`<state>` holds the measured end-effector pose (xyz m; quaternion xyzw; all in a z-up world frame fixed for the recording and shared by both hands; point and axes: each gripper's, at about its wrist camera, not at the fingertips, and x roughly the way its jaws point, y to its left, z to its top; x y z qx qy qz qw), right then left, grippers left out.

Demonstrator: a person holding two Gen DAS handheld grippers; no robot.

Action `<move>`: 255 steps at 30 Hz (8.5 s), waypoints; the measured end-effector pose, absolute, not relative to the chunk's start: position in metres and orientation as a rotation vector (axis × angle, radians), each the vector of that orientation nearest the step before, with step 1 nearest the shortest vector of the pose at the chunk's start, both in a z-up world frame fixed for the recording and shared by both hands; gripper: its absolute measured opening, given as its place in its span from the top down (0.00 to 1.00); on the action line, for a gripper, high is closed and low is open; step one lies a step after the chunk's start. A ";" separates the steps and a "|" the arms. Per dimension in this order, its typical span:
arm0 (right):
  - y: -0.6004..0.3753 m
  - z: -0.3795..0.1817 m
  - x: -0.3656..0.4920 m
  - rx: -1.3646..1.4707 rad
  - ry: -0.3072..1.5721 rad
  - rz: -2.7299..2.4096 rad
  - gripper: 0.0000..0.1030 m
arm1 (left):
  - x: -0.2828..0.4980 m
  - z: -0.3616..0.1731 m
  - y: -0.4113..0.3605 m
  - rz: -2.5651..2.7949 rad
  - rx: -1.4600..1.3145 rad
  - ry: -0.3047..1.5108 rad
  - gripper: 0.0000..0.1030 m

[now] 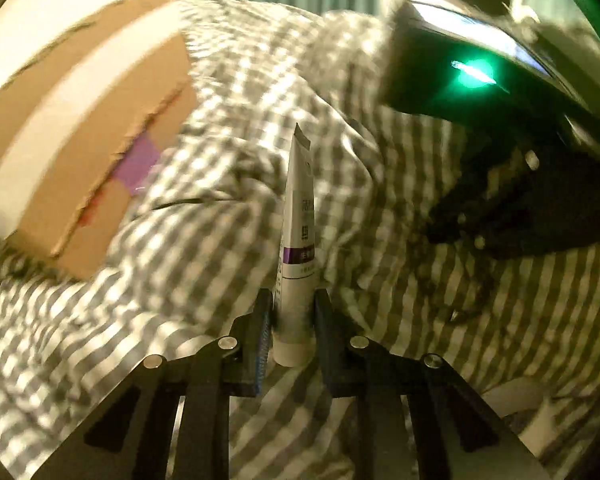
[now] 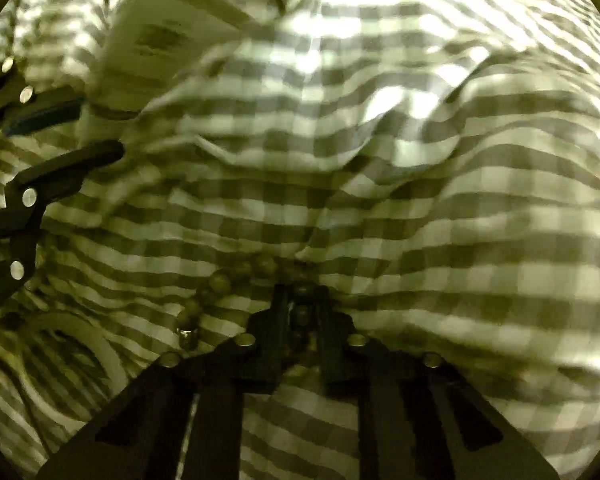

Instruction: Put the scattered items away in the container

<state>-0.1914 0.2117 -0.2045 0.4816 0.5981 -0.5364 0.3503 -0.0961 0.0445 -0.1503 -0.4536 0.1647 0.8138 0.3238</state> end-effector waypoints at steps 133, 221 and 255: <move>0.236 -0.028 -0.140 0.911 0.744 -1.708 0.43 | -0.151 -0.007 -0.080 2.624 -1.068 -0.247 0.90; 0.167 -0.033 -0.153 0.729 0.461 -2.003 0.00 | -0.167 -0.044 -0.067 2.920 -0.868 -0.049 0.00; 0.162 -0.041 -0.153 0.753 0.484 -2.002 0.00 | -0.168 -0.044 -0.075 2.997 -0.874 -0.073 0.00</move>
